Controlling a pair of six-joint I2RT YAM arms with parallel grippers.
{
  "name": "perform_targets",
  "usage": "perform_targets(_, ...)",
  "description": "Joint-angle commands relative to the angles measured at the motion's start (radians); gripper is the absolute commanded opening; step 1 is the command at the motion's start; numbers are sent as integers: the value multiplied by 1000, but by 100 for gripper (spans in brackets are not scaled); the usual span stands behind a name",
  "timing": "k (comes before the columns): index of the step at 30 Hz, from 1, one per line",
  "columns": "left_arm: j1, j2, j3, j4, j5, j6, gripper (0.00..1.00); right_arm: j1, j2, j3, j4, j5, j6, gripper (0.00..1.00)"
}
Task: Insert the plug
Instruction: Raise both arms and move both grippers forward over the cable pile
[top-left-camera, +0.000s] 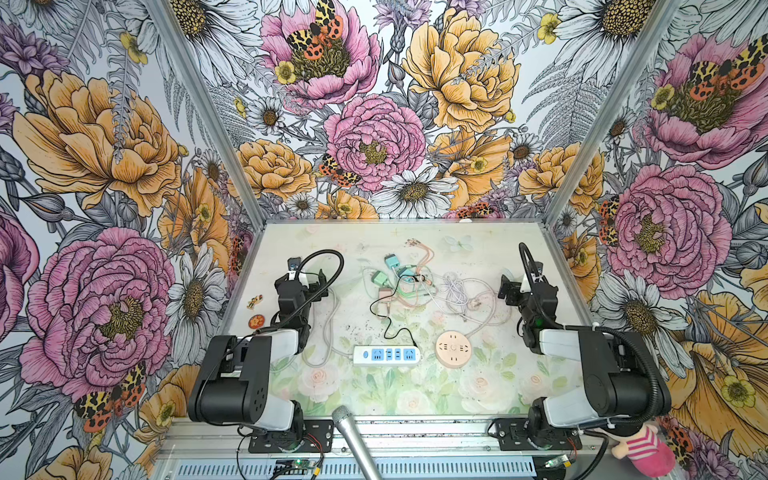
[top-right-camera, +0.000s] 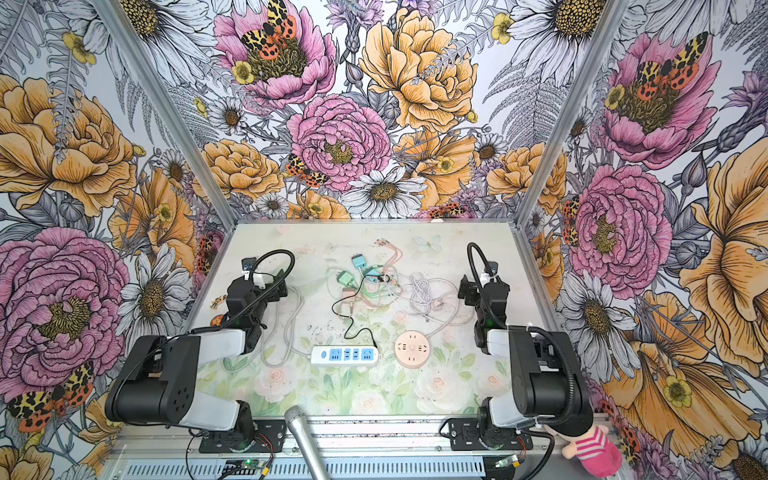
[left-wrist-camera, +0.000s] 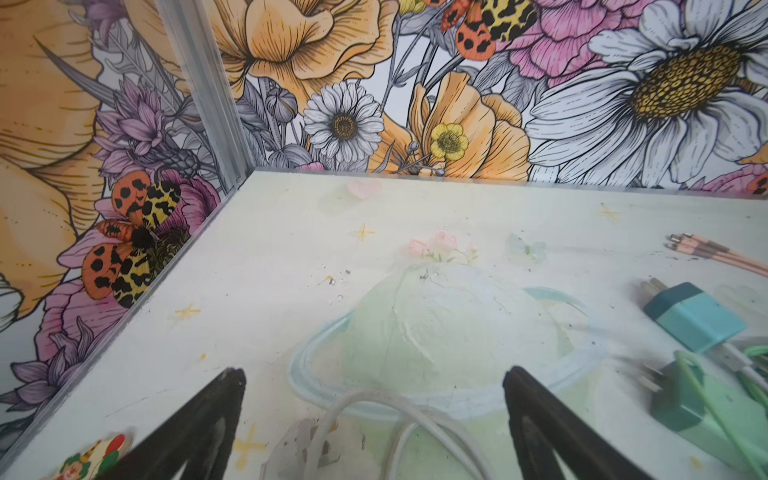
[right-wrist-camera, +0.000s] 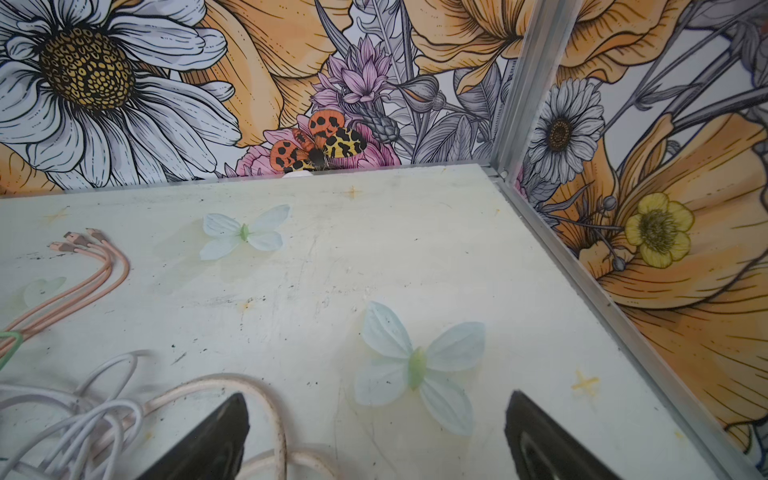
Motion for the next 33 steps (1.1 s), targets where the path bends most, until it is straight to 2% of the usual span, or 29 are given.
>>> perform_targets(1,-50,-77,65,-170,-132,25,99,15,-78,80,-163,48,3,96)
perform_targets(3,-54,-125,81,-225,-149,-29,99,18,-109,106,-231,64,21,96)
perform_targets(6,-57,-194,107,-308,-55,-71,99,30,-149,167,-346,66,33,95)
perform_targets(9,-66,-236,158,-398,-11,-141,99,55,-171,239,-473,76,36,94)
perform_targets(14,-111,-252,257,-553,67,-160,99,103,-176,372,-706,6,7,90)
perform_targets(20,-224,-232,366,-684,29,-115,98,162,-236,381,-748,2,16,90)
perform_targets(24,-243,-211,433,-772,56,-138,97,177,-266,387,-800,-33,35,90)
perform_targets(28,-248,-207,443,-781,110,-183,96,186,-286,397,-877,-59,43,89)
perform_targets(31,-263,-202,441,-788,100,-213,96,197,-307,392,-904,-75,41,88)
perform_targets(33,-279,-198,439,-788,85,-224,99,207,-321,386,-908,-83,42,88)
